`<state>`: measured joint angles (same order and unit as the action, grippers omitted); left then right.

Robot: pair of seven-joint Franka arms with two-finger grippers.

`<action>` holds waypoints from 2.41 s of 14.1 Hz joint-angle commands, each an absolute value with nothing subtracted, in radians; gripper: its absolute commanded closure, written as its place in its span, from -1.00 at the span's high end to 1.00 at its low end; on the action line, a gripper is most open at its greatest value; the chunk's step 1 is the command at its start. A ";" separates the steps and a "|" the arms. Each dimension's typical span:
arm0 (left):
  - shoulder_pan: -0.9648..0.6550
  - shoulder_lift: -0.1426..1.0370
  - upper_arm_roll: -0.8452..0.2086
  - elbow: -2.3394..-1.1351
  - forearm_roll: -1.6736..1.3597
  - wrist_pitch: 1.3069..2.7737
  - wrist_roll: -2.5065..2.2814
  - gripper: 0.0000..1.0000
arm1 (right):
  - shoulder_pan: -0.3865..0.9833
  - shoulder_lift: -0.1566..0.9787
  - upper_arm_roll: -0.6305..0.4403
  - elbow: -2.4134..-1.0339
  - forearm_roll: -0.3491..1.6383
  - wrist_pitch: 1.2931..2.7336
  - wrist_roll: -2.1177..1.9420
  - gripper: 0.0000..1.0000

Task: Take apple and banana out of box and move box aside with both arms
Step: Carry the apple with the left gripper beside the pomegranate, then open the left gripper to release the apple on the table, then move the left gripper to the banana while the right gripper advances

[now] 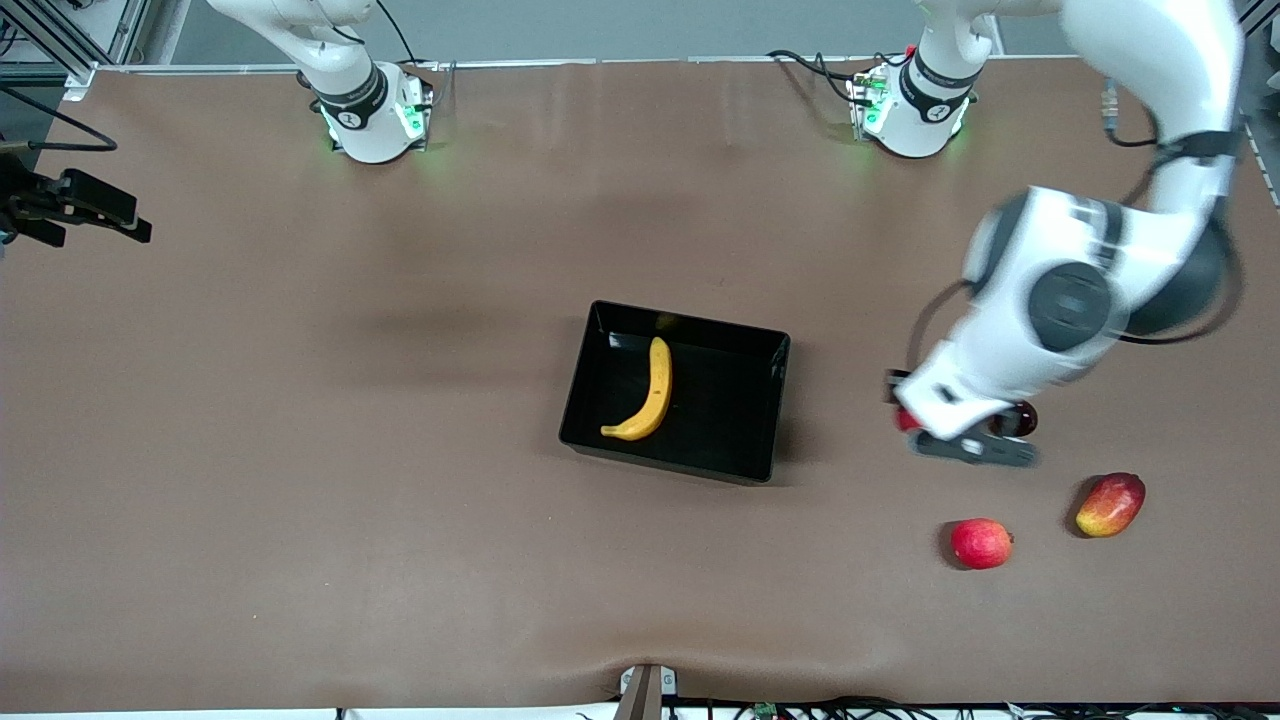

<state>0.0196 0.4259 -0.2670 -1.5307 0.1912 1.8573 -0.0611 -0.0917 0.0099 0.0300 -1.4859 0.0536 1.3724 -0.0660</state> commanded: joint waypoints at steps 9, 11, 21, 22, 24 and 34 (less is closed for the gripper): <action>0.264 0.655 -0.273 -1.532 0.416 2.209 0.383 -1.00 | -0.113 0.038 0.041 -1.471 0.064 1.371 -0.058 1.00; 0.296 0.699 -0.275 -1.532 0.402 2.267 0.434 -1.00 | -0.101 0.040 0.043 -1.471 0.084 1.373 -0.058 1.00; 0.334 0.766 -0.281 -1.531 0.291 2.342 0.445 1.00 | -0.046 0.162 0.046 -1.471 0.130 1.506 0.006 1.00; 0.336 0.753 -0.285 -1.531 0.291 2.333 0.445 1.00 | -0.046 0.175 0.046 -1.471 0.130 1.532 0.006 1.00; 0.337 0.689 -0.302 -1.540 0.288 2.274 0.443 1.00 | -0.046 0.198 0.046 -1.471 0.127 1.545 0.005 1.00; 0.319 0.480 -0.641 -1.601 0.282 2.010 -0.153 1.00 | 0.015 0.236 0.046 -1.471 0.126 1.603 0.057 1.00</action>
<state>0.3137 0.4911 -0.5934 -1.5679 0.2908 2.0056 -0.0440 0.0006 0.2217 0.0473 -1.4863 0.1158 1.6021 0.0372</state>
